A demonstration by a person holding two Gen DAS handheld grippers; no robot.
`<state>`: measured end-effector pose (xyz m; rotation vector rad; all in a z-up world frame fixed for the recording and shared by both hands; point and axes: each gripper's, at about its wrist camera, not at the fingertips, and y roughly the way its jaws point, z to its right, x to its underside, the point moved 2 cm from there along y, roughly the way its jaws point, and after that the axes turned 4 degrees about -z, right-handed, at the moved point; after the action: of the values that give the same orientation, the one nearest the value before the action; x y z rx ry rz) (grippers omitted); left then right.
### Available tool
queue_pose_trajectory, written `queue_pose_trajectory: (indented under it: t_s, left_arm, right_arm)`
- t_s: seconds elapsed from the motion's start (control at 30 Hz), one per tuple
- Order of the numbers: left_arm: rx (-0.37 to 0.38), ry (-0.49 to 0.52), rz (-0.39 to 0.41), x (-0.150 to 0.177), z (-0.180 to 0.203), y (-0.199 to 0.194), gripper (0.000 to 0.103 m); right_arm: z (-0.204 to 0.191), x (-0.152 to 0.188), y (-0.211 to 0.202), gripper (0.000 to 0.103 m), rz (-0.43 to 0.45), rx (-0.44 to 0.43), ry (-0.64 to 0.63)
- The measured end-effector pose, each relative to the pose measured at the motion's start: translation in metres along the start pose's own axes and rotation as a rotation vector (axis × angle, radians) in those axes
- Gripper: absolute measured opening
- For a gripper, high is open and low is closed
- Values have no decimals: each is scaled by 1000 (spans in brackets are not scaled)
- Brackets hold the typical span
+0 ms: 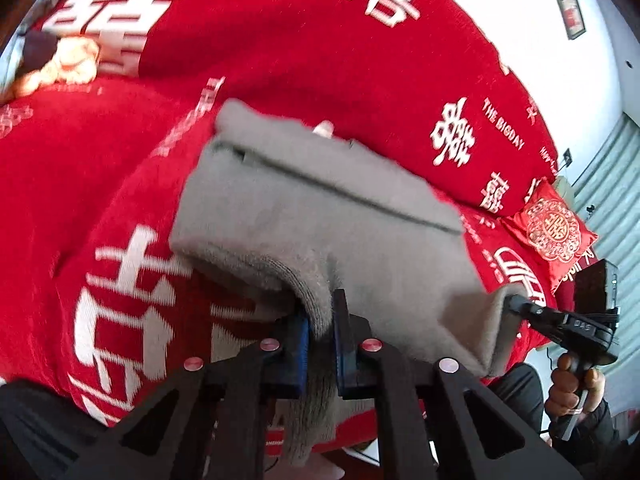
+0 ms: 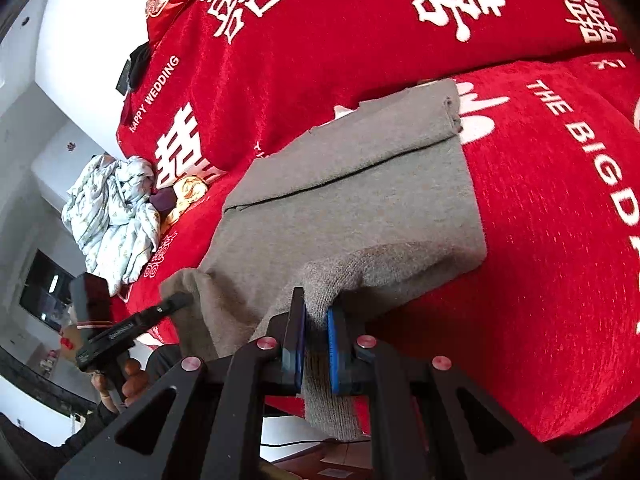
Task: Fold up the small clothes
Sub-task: 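Lift the hem with both tools and fold it toward the collar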
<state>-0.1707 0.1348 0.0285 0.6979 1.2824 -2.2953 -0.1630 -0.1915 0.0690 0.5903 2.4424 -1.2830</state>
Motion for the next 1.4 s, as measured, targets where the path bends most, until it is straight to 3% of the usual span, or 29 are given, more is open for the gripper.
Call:
queue_pose_trajectory:
  t_s: [0.27,0.47,0.73,0.97,1.4]
  left_arm:
    - [50,-2,93,-47,7,-12,11]
    - [63,-79,125,-78,-9,-7,10]
    - [43,-144,46,-117,-26,31,10]
    - [27,-218,38,-148,-47,49,10]
    - [-15,-212,22,-192,-43,80,10]
  right_arm:
    - [2,-30,-15,10,65,-102,59]
    - [19,-56,-17,10,101,-140,145]
    - [26,-104,2,10,96,-123,166]
    - [36,-139,17,10,93,-91,190]
    - [53,-185,38,10,107,-78,220]
